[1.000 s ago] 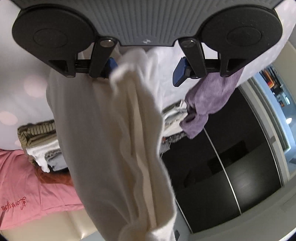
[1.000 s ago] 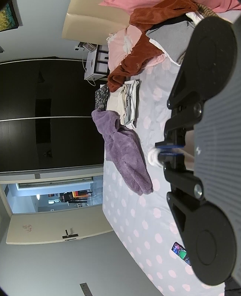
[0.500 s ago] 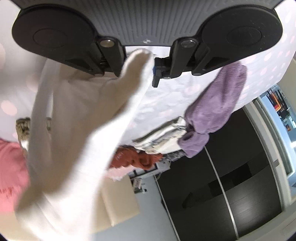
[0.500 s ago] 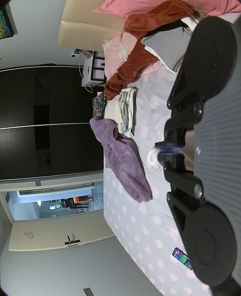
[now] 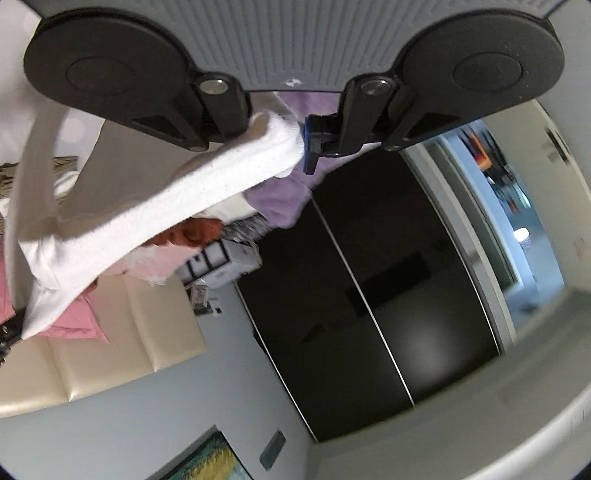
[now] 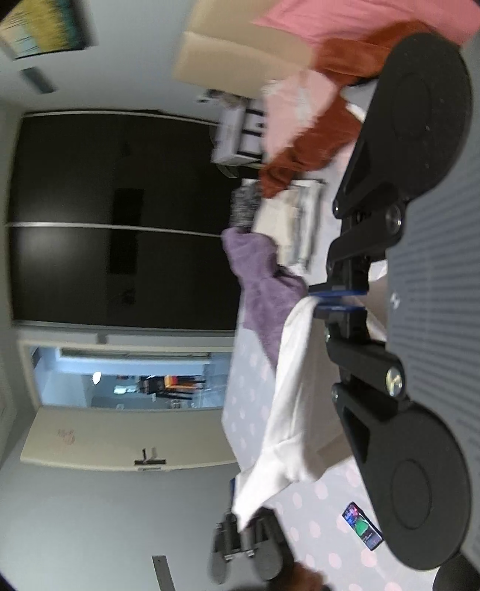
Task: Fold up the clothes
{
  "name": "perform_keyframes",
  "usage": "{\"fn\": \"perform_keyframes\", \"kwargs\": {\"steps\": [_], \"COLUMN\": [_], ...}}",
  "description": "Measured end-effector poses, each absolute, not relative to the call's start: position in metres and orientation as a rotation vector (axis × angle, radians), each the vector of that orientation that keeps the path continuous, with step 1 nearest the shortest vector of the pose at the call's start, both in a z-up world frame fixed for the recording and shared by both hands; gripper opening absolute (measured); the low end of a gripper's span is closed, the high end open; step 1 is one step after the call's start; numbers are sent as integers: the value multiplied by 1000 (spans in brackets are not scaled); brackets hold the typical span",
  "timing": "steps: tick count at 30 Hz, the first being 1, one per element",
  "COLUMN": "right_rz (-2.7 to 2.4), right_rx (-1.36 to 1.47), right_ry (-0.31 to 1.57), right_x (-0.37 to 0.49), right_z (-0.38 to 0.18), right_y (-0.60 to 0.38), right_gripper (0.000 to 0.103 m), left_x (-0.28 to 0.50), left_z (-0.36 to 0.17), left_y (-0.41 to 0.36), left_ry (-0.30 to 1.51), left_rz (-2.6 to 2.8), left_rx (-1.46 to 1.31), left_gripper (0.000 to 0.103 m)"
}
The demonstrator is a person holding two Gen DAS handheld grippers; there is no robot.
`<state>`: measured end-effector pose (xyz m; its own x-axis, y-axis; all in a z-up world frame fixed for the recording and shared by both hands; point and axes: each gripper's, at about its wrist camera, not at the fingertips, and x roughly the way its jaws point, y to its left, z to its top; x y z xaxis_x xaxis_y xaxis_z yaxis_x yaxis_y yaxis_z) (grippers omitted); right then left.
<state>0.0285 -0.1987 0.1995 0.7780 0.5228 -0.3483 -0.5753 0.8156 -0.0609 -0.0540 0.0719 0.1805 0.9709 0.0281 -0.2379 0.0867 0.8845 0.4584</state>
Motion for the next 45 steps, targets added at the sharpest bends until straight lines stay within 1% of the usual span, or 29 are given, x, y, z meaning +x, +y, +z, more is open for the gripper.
{"fn": "perform_keyframes", "kwargs": {"steps": [4, 11, 16, 19, 22, 26, 29, 35, 39, 42, 45], "right_rz": [617, 663, 689, 687, 685, 694, 695, 685, 685, 704, 748], "right_rx": [-170, -230, -225, -242, -255, -254, -245, -218, -224, -231, -223], "right_ry": [239, 93, -33, -105, -142, -78, -8, 161, 229, 244, 214], "right_x": [20, -11, -43, -65, -80, -80, -77, -66, -72, -81, -98], "right_z": [239, 293, 342, 365, 376, 361, 337, 281, 254, 255, 277], "right_y": [-201, -196, -215, -223, -229, -230, -229, -228, -229, -234, -249], "right_gripper": [4, 4, 4, 4, 4, 4, 4, 4, 4, 4, 4], "left_x": [-82, -122, -156, -171, -178, -174, -166, -149, -155, -174, -200], "left_z": [239, 316, 363, 380, 374, 350, 318, 240, 220, 232, 266], "left_y": [74, 67, 64, 59, 54, 53, 51, 52, 54, 58, 63], "left_ry": [160, 8, -101, -126, -77, 21, 101, 321, 361, 335, 274], "left_rz": [-30, -17, -7, -39, -75, -138, -177, -214, -250, -284, -318], "left_rx": [467, 463, 519, 540, 574, 598, 581, 498, 451, 451, 468], "left_gripper": [7, 7, 7, 7, 7, 7, 7, 7, 7, 7, 7]}}
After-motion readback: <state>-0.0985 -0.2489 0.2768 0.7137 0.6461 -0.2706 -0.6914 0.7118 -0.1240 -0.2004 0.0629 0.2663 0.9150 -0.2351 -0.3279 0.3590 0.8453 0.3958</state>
